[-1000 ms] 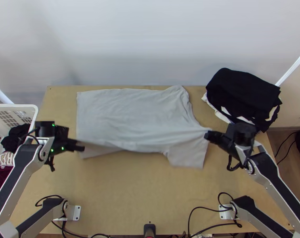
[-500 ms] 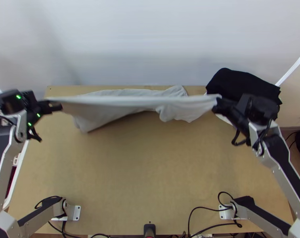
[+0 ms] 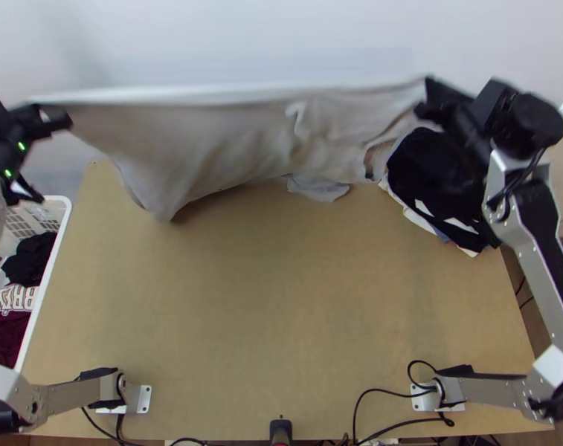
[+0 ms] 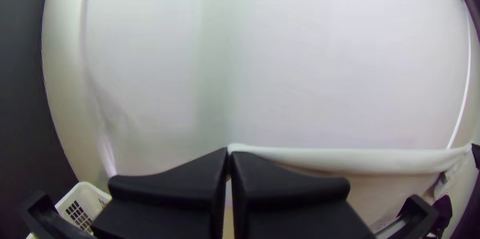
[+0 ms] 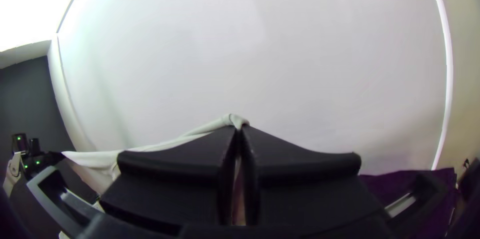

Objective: Fold the t-shirt

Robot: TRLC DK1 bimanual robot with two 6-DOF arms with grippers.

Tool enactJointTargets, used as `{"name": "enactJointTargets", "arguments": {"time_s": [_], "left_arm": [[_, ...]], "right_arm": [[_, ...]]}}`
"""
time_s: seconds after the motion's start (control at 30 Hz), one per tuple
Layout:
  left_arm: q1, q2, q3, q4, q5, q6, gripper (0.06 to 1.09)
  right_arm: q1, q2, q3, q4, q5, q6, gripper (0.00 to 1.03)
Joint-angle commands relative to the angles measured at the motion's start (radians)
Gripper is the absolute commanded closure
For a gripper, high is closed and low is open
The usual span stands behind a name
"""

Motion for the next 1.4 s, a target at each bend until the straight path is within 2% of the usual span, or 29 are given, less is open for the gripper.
{"name": "enactJointTargets", "arguments": {"time_s": [0.0, 0.3, 0.53, 0.8, 1.1, 1.37], "left_arm": [[0.009, 0.037, 0.138, 0.027, -0.055, -0.051, 1.05], [-0.002, 0.122, 0.353, 0.116, -0.084, -0.059, 1.05], [-0.011, 0.091, 0.371, 0.116, -0.089, -0.079, 1.05], [-0.037, -0.093, 0.345, 0.059, -0.089, -0.131, 1.05], [-0.050, -0.412, 0.127, 0.108, -0.089, -0.148, 1.05], [-0.048, -0.612, -0.008, 0.085, -0.086, -0.175, 1.05]], "right_arm": [[-0.030, 0.059, 0.158, 0.061, 0.053, -0.012, 1.00], [-0.033, 0.203, 0.465, 0.085, 0.068, -0.012, 1.00], [-0.037, 0.171, 0.495, 0.093, 0.076, -0.012, 1.00], [-0.034, -0.102, 0.362, 0.078, 0.075, -0.012, 1.00], [-0.025, -0.482, 0.104, 0.045, 0.064, -0.014, 1.00], [-0.022, -0.682, 0.024, -0.119, 0.050, -0.012, 1.00]]}}
